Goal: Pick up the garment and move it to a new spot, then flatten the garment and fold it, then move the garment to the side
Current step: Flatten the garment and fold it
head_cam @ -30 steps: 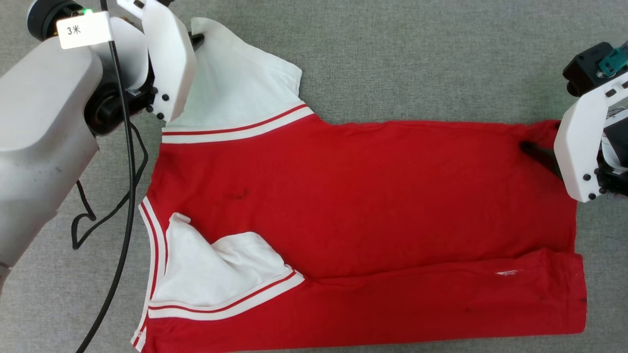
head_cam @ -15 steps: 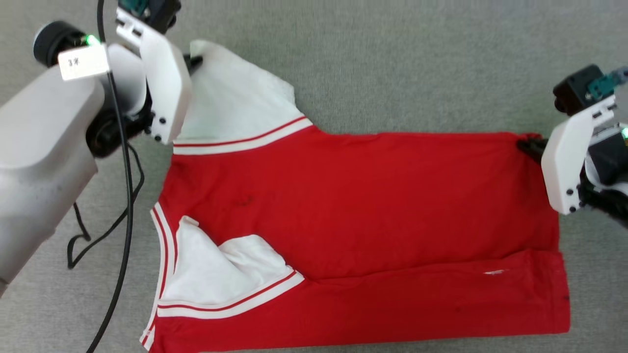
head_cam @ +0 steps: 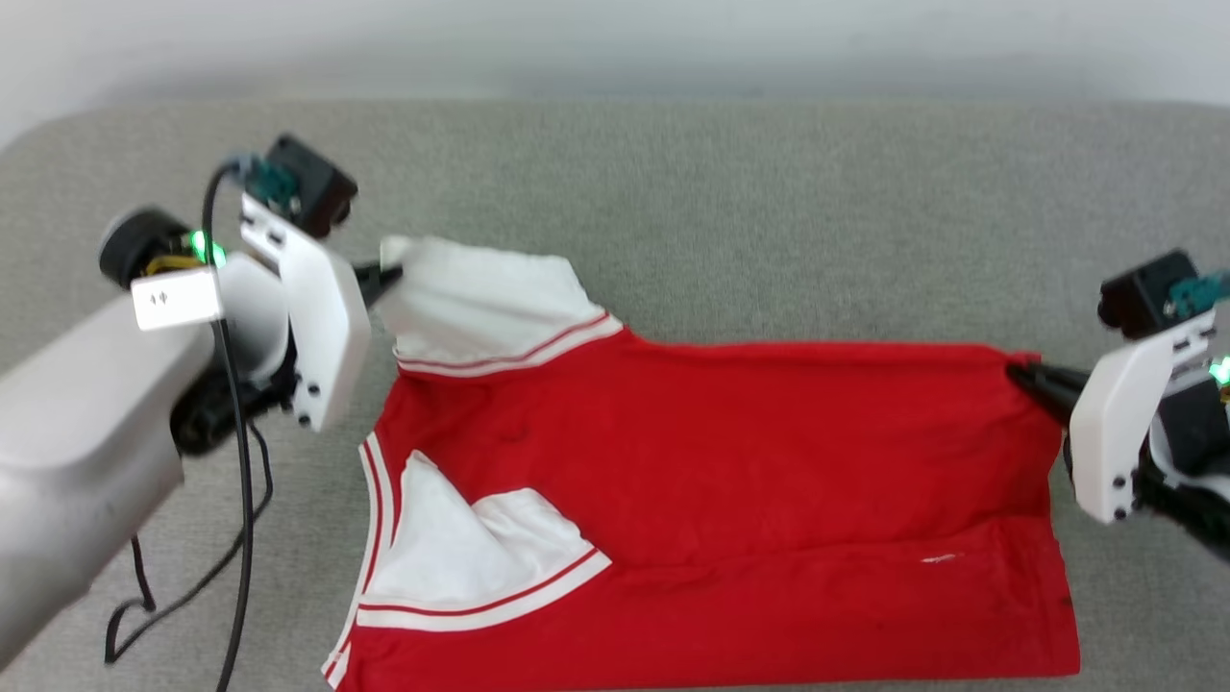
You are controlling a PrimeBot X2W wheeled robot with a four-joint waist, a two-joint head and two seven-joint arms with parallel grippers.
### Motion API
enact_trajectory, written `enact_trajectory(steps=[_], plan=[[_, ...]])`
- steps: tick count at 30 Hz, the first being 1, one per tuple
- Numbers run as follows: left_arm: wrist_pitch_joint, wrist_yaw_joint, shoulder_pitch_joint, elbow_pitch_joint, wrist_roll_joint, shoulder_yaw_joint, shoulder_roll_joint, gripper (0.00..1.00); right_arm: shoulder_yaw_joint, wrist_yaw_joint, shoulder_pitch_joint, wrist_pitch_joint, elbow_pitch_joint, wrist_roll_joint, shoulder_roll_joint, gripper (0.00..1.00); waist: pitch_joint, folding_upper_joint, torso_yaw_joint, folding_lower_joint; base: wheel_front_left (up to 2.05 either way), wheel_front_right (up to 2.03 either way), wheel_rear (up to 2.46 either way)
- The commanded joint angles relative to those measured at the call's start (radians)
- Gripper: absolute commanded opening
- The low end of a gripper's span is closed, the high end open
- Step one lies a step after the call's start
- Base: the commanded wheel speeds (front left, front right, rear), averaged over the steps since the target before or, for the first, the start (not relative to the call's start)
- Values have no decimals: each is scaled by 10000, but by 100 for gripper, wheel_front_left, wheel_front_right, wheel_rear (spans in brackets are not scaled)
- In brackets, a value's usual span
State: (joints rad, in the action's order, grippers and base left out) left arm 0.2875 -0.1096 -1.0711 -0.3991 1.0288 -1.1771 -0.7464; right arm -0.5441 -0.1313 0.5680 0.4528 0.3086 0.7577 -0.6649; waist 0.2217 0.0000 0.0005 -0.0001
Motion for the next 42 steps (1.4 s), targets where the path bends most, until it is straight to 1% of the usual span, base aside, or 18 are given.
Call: enact_trajectory(steps=[1,7,10,16,19,23,25,28,34,39,40,41,42], plan=[[-39,57,186,50,41,-32,-40,0,22,12,-178,-61,-47,37,-39,0,-281,0,75,1,0,0,0],[-283,511,1381,1096,282,-225,-672,0,327,12,-1421,-219,-496,163,-102,0,-975,0,121,1,0,0,0],[-456,828,2057,1722,399,-312,-1133,0,494,12,-2046,-223,-741,185,-110,0,-1207,0,86,1,0,0,0],[-699,1518,3328,2896,684,-459,-1908,0,920,12,-3134,-191,-1255,224,-147,0,-1349,0,67,1,0,0,0],[-890,1851,3957,3340,925,-523,-2093,0,1126,12,-3635,-170,-1465,155,-180,0,-1365,0,62,1,0,0,0],[-1183,2159,4660,3582,1143,-603,-2136,0,1417,12,-4223,-126,-1737,184,-94,0,-1320,0,56,1,0,0,0],[-1342,2293,5146,3566,1220,-661,-2032,0,1655,12,-4639,-22,-1787,179,15,0,-1194,0,54,1,0,0,0],[-1415,2298,5363,3352,1245,-707,-1880,0,1724,12,-4822,83,-1624,100,128,0,-1045,0,65,1,0,0,0],[-1505,2076,5577,2694,1445,-733,-1424,0,1534,12,-4856,61,-1069,-220,371,0,-734,0,97,1,0,0,0],[-1784,1938,5773,2059,1567,-706,-994,0,1463,13,-4617,-447,-614,-261,711,0,-694,0,93,1,0,0,0],[-1909,1963,5811,1950,1591,-664,-941,0,1486,13,-4596,-570,-573,-258,743,10,-746,0,93,1,0,0,0],[-2038,1999,5849,1839,1593,-637,-899,44,1497,13,-4588,-711,-586,-322,729,47,-813,0,92,1,0,0,0],[-2172,2040,5882,1780,1580,-604,-888,100,1550,13,-4598,-871,-632,-337,724,95,-882,0,87,1,0,0,0]])
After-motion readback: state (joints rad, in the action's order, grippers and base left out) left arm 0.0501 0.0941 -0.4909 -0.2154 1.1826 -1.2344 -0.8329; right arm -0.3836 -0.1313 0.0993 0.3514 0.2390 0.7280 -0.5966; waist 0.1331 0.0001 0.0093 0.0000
